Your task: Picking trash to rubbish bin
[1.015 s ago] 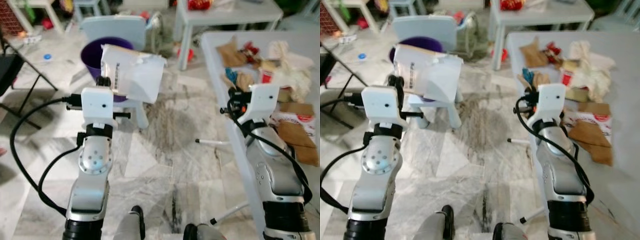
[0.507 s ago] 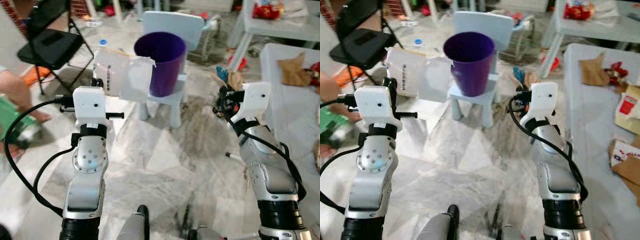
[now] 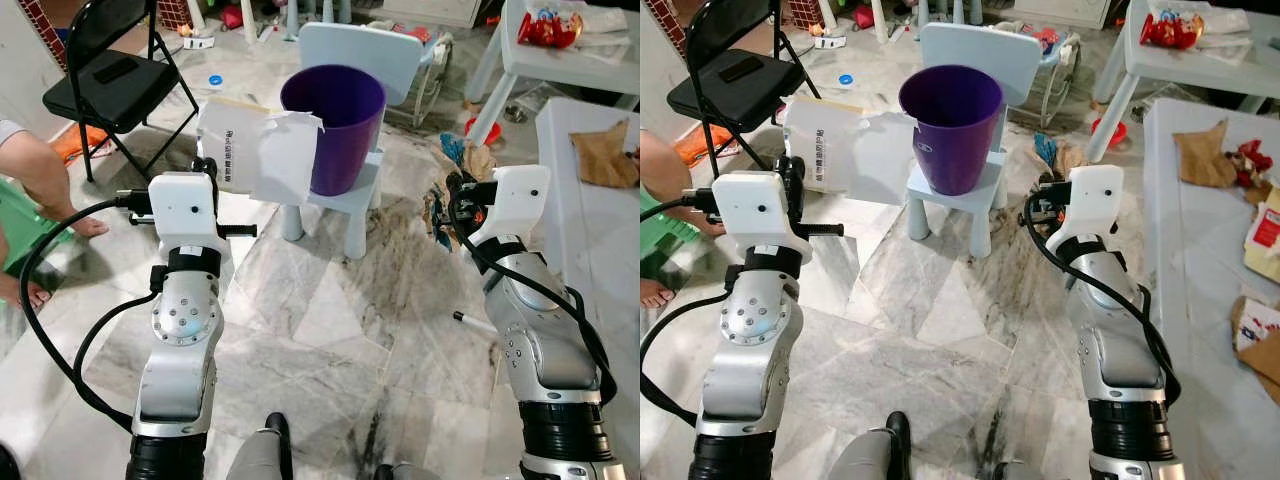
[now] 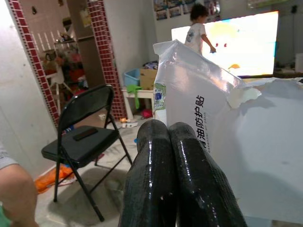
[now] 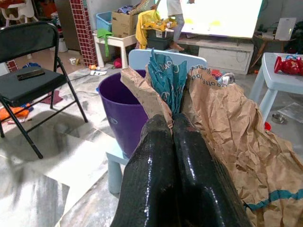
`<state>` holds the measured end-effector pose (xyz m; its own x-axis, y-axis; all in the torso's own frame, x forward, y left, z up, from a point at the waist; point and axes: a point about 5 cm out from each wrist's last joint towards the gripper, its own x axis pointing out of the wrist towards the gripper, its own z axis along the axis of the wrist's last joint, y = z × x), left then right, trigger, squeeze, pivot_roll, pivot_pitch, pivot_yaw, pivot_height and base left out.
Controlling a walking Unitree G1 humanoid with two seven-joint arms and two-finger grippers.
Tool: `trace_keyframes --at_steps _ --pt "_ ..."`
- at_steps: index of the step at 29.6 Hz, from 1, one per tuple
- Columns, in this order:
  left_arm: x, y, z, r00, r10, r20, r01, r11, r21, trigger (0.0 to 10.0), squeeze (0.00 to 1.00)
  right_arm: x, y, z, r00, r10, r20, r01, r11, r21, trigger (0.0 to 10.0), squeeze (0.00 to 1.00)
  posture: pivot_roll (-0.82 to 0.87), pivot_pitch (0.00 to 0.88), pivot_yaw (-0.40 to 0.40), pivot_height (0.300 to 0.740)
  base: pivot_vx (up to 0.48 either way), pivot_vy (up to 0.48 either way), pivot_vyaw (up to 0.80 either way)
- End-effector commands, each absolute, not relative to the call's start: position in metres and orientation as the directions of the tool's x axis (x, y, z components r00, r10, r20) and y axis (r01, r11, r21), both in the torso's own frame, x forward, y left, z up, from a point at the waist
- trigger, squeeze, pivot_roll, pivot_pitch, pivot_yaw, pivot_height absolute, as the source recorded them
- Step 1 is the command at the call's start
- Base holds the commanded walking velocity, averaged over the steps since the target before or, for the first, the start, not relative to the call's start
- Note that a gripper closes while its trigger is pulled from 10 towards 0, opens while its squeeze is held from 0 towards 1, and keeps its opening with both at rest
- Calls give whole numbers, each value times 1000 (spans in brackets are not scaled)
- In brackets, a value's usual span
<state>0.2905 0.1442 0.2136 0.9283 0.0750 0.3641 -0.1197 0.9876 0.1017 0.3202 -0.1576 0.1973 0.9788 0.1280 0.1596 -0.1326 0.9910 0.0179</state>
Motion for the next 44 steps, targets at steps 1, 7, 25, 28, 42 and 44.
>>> trace_keyframes --at_steps 1,7,25,28,42,44 --pt "291 143 214 931 69 359 -108 990 91 0 0 318 -160 199 977 119 177 -125 992 23 0 0 33 197 -26 740 394 0 0" --pt "291 143 214 931 68 358 -107 990 90 0 0 318 -159 199 977 120 178 -126 992 24 0 0 35 196 -26 740 394 0 0" --pt "293 145 215 934 56 353 -95 991 94 0 0 313 -160 198 973 95 209 -111 992 65 0 0 43 189 -8 740 403 0 0" --pt "295 145 215 934 53 354 -92 991 95 0 0 313 -160 196 974 92 209 -108 992 66 0 0 45 183 -3 740 406 0 0" --pt "297 146 217 932 42 360 -81 992 95 0 0 316 -159 196 971 86 222 -103 992 69 0 0 58 160 5 740 436 0 0" --pt "297 146 217 932 41 360 -81 992 96 0 0 316 -159 196 971 86 223 -104 992 69 0 0 59 157 5 740 446 0 0"
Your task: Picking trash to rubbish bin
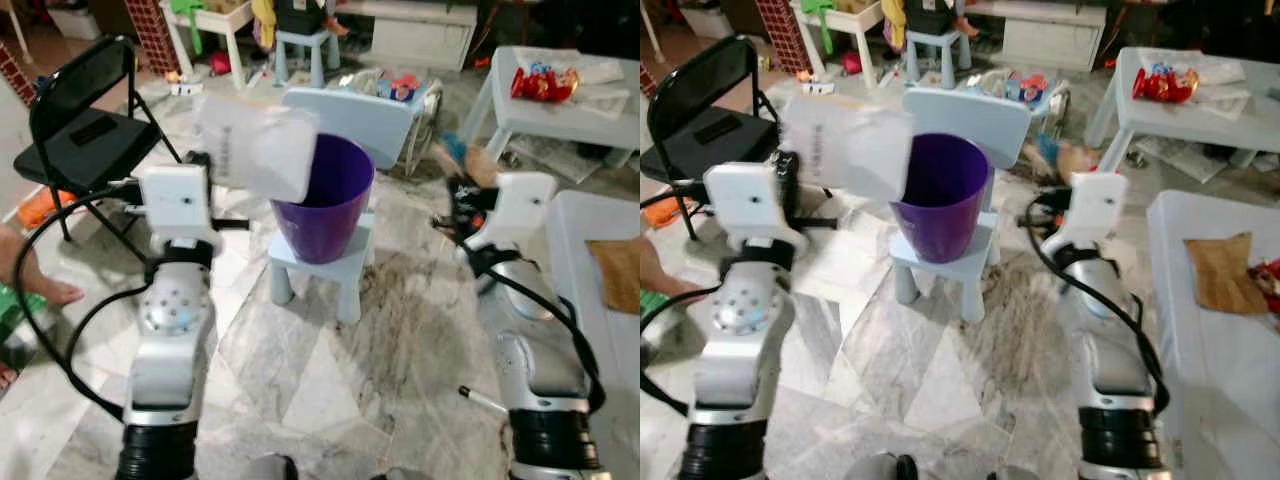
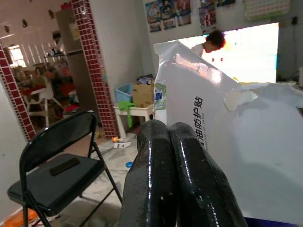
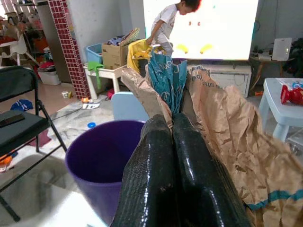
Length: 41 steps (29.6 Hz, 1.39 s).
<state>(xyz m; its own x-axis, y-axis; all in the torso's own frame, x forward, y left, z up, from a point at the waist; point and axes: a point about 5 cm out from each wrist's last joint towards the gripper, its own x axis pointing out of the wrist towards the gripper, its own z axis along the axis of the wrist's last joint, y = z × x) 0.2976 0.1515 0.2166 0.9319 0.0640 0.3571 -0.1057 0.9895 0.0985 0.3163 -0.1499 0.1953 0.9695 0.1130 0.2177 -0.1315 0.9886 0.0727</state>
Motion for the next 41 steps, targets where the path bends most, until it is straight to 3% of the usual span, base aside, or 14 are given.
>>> trace_keyframes --at_steps 1,36,41 --pt "297 146 217 932 41 361 -81 992 95 0 0 317 -158 196 971 87 224 -105 992 68 0 0 59 157 5 740 442 0 0" --pt "295 145 213 936 57 348 -91 992 82 0 0 318 -156 196 968 107 225 -122 991 52 0 0 56 169 -8 740 440 0 0" --pt "295 146 212 937 60 345 -93 992 80 0 0 318 -157 196 968 108 225 -122 991 50 0 0 57 171 -10 740 74 0 0"
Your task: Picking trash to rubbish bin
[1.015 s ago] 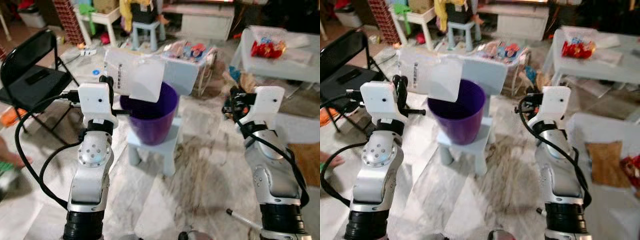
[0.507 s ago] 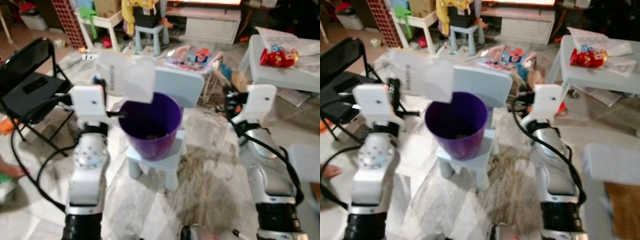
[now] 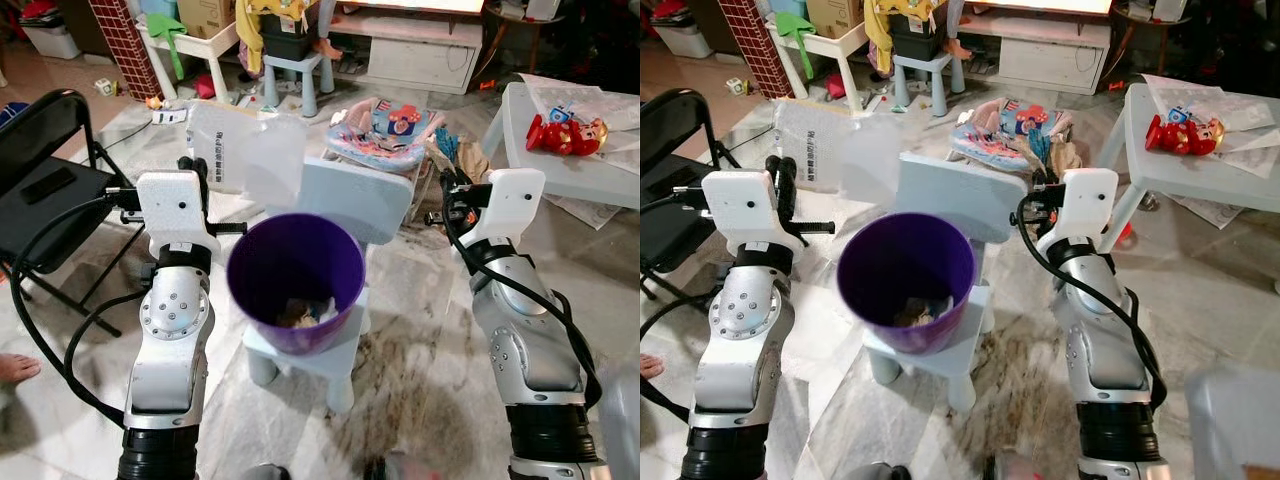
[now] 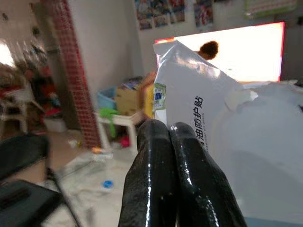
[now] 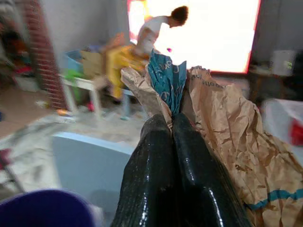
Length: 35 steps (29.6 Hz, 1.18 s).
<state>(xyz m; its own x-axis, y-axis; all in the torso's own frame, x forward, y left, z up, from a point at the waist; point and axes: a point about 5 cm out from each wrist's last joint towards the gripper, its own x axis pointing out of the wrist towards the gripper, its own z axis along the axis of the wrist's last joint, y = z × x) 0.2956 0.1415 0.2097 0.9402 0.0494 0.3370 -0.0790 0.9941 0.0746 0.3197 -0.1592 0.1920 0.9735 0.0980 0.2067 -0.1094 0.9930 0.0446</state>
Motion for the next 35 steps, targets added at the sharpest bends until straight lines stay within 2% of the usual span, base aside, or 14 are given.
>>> trace_keyframes --at_steps 1,23,35 --pt "294 146 212 937 61 345 -93 992 79 0 0 318 -157 196 968 108 224 -122 991 50 0 0 57 172 -11 740 0 0 0" --pt "296 155 197 957 125 264 -129 992 -1 0 0 318 -157 195 969 116 218 -127 991 35 0 0 51 178 -16 740 0 0 0" --pt "296 154 197 958 116 263 -119 993 -2 0 0 319 -157 197 968 118 221 -128 991 33 0 0 50 174 -18 740 307 0 0"
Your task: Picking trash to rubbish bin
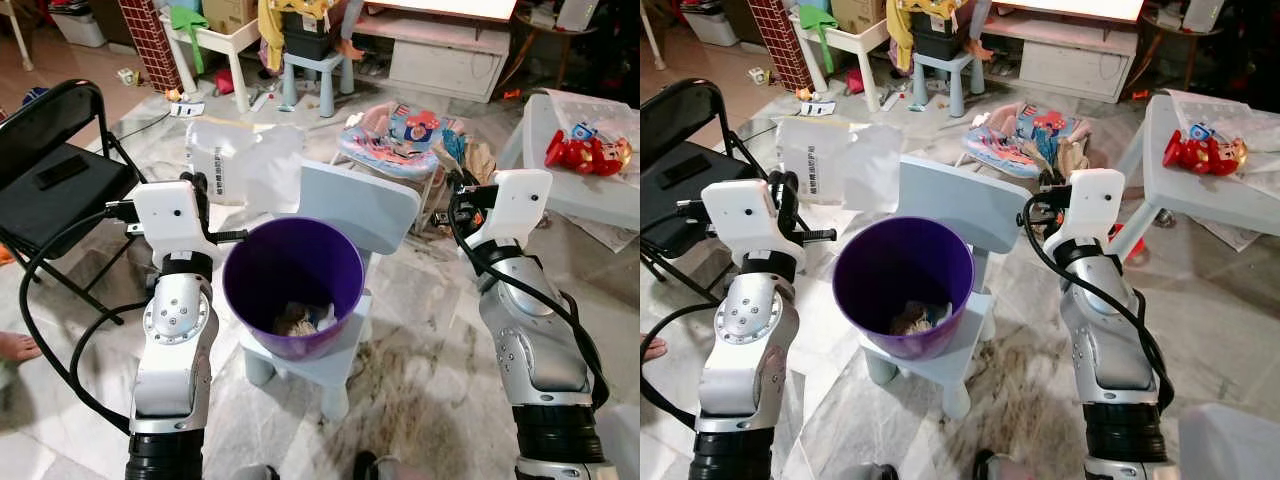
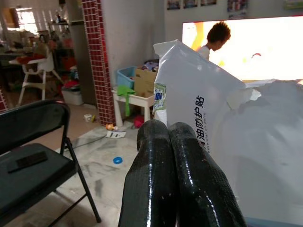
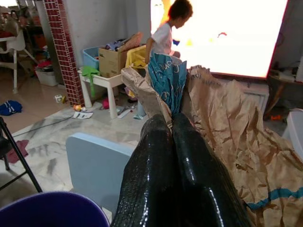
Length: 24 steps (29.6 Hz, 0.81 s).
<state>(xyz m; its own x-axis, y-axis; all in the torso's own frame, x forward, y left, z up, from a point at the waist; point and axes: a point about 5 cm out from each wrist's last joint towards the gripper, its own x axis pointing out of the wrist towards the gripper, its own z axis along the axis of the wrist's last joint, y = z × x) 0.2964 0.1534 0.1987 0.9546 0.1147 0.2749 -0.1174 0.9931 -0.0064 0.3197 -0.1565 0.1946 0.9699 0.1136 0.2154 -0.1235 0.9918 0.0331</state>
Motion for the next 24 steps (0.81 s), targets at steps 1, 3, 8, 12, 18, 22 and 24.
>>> trace_keyframes --at_steps 1,3,8,12,18,22,24 --pt "296 154 197 958 115 263 -119 993 -2 0 0 319 -157 197 968 118 221 -128 991 33 0 0 50 174 -18 740 330 0 0" --pt "297 154 197 958 115 263 -119 993 -2 0 0 319 -157 197 968 118 222 -129 991 33 0 0 50 174 -18 740 330 0 0" --pt "297 154 197 958 114 265 -118 993 0 0 0 319 -157 197 967 119 223 -130 991 33 0 0 51 173 -19 740 331 0 0" --pt "297 154 197 958 115 263 -119 993 0 0 0 319 -157 197 968 119 222 -129 991 33 0 0 51 173 -19 740 334 0 0" --pt "296 153 197 958 110 266 -110 994 -12 0 0 319 -157 197 968 116 221 -127 991 33 0 0 51 173 -19 740 333 0 0" --pt "296 153 196 958 115 264 -116 993 -11 0 0 318 -158 196 969 115 219 -125 992 33 0 0 50 177 -18 740 321 0 0" --pt "296 153 197 956 115 270 -115 993 -15 0 0 318 -158 196 969 115 219 -125 992 33 0 0 50 177 -18 740 292 0 0"
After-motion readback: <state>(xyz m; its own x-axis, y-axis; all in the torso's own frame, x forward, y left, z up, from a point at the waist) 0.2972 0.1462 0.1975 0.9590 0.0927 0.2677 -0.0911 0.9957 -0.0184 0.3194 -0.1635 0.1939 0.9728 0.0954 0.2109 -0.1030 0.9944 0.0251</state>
